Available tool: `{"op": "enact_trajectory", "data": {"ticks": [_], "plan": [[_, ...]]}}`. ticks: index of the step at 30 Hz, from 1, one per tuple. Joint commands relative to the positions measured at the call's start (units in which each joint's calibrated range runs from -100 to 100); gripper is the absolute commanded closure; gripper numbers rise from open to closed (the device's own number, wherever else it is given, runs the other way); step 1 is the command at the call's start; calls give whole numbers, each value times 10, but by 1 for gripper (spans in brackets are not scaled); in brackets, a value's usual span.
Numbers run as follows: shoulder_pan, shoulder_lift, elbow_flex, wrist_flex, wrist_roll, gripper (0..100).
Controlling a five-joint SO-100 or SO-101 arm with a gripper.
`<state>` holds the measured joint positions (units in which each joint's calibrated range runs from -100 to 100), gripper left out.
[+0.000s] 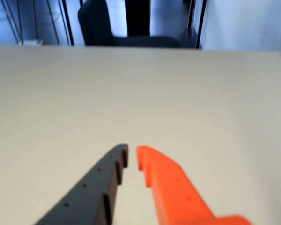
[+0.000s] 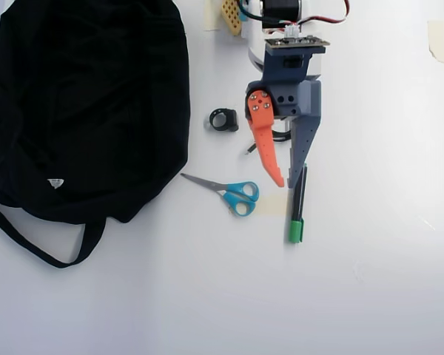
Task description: Put the cable into the black bag
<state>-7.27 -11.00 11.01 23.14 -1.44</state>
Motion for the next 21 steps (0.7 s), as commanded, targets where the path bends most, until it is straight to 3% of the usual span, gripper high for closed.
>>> {"op": "enact_trajectory", "data": {"ticks": [1, 13, 21], "plan": [[-10, -62, -5, 98, 1, 98], [-52, -97, -5, 458, 1, 98], [-48, -97, -5, 601, 5, 98]]}}
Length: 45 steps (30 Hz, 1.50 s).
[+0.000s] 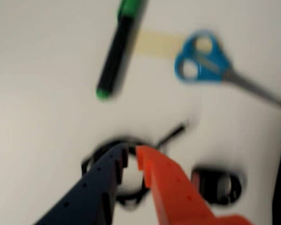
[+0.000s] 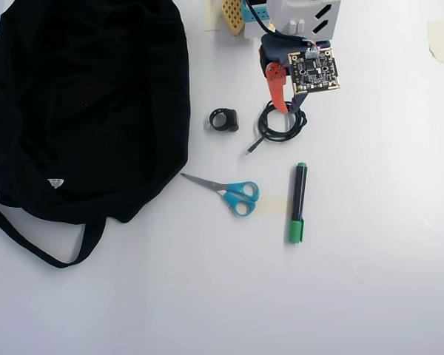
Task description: Put the cable into the black bag
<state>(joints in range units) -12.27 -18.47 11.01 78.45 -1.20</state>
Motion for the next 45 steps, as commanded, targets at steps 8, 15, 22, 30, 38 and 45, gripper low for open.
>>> {"op": "enact_trajectory", "data": {"ticks": [8, 15, 22, 30, 38, 45], "plan": [[3, -20, -5, 104, 3, 98], [2, -11, -4, 145, 5, 98], [12, -10, 15, 142, 39, 98], [7, -11, 20, 138, 57, 98], [6, -10, 20, 137, 140, 98], [7, -10, 21, 137, 187, 96]]}}
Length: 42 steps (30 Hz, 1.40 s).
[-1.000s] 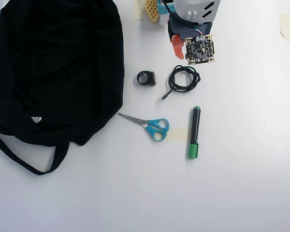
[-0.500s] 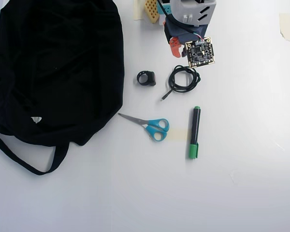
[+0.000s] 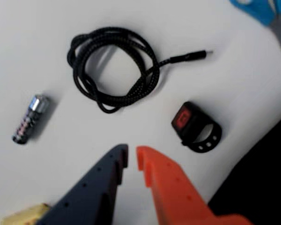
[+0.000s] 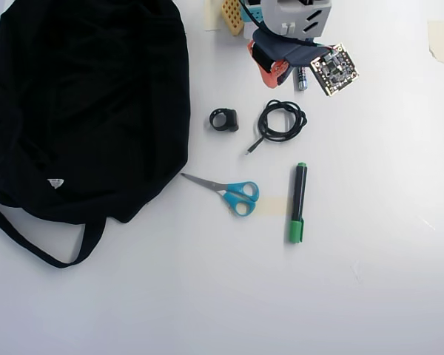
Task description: Put the cable into the black bag
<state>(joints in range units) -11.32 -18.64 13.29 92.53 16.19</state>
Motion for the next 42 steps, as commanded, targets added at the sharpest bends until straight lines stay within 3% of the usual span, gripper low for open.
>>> {"op": "enact_trajectory", "data": {"ticks": [1, 9, 14, 42], "plan": [[-4, -9, -2, -4, 14, 94], [-2, -9, 50, -4, 14, 67], [-4, -8, 52, -4, 13, 58], [-99, 172, -60, -41, -46, 57]]}}
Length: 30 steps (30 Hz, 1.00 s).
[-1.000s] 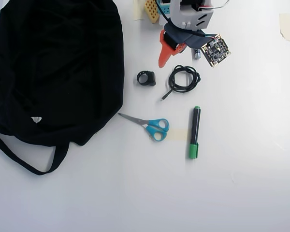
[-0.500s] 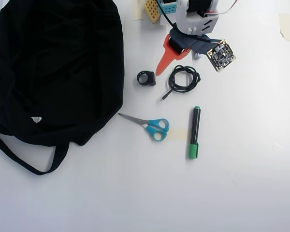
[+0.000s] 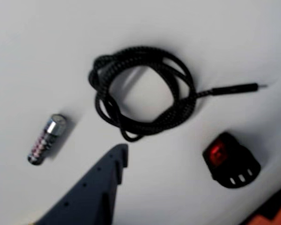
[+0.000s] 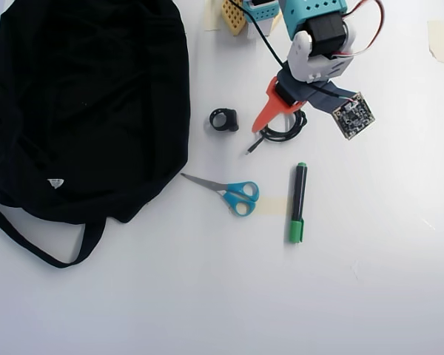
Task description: Put the cable into the black bag
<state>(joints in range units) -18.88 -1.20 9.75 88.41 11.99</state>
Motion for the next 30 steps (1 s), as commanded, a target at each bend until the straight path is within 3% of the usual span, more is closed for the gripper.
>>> {"op": "enact_trajectory", "data": {"ticks": [1, 9, 30], "plan": [[-30, -2, -18, 1, -6, 57], [-70, -5, 35, 34, -6, 57], [-30, -1, 97, -43, -1, 57]]}}
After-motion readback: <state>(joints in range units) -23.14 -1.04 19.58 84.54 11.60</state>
